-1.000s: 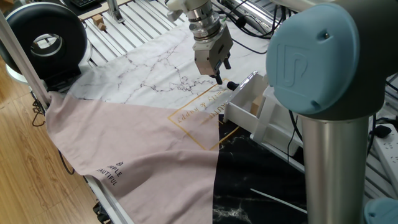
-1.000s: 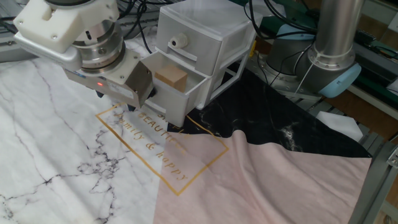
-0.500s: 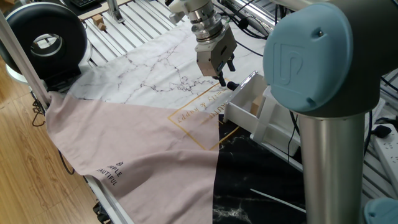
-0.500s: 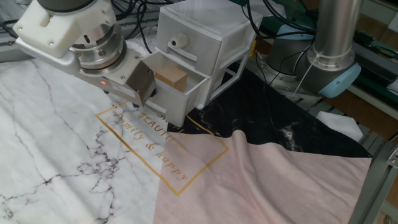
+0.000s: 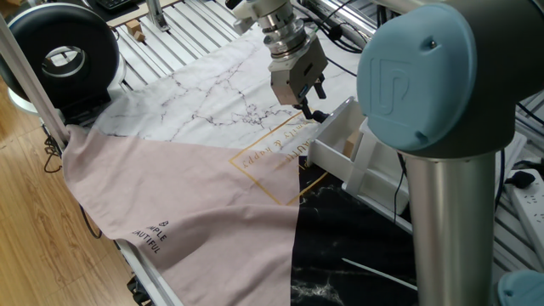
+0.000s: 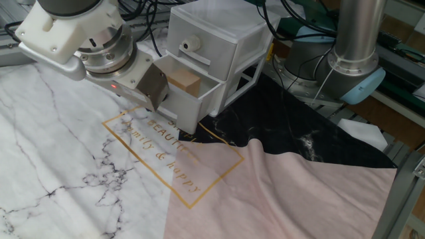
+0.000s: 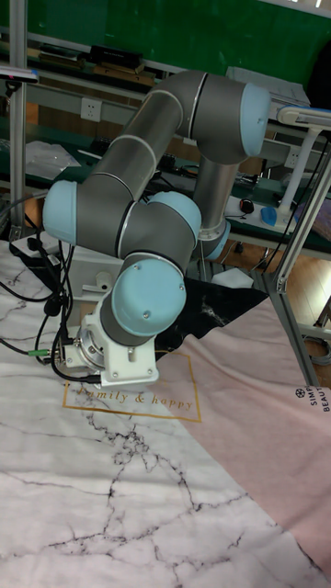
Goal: Put things in the drawer
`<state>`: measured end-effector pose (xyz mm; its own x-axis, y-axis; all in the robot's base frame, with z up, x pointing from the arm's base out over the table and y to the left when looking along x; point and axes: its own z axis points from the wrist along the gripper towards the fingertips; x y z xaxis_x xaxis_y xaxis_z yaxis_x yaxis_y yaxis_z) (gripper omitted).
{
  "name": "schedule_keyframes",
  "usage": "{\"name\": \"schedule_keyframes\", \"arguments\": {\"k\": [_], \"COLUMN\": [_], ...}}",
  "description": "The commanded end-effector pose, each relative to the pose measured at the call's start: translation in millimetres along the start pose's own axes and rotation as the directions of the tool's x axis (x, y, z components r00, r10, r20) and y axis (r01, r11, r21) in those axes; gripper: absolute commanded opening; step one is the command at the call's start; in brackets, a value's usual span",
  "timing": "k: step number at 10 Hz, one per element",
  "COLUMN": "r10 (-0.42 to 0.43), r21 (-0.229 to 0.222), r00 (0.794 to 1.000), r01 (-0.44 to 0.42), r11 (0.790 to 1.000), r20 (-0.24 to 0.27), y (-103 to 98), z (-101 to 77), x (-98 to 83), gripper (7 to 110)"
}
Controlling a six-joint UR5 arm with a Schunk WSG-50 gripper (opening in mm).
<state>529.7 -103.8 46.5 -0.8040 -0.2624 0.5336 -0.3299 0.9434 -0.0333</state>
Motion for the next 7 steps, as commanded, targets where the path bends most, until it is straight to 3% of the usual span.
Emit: {"name": "schedule_keyframes", "arguments": {"k": [1, 3, 7], "r10": [0.029, 0.031, 0.042], "r21": [-0.001, -0.003, -0.022], "r00": [0.999, 0.999, 0.997], "r01": [-0.029, -0.031, -0.044], "r11": [1.0, 1.0, 0.999], "r20": [-0.019, -0.02, -0.069], "y": [-0.5, 0.0, 5.9], "z": [-0.5, -0.6, -2.1], "x": [5.8, 6.0, 19.1], "gripper": [66, 66, 66]}}
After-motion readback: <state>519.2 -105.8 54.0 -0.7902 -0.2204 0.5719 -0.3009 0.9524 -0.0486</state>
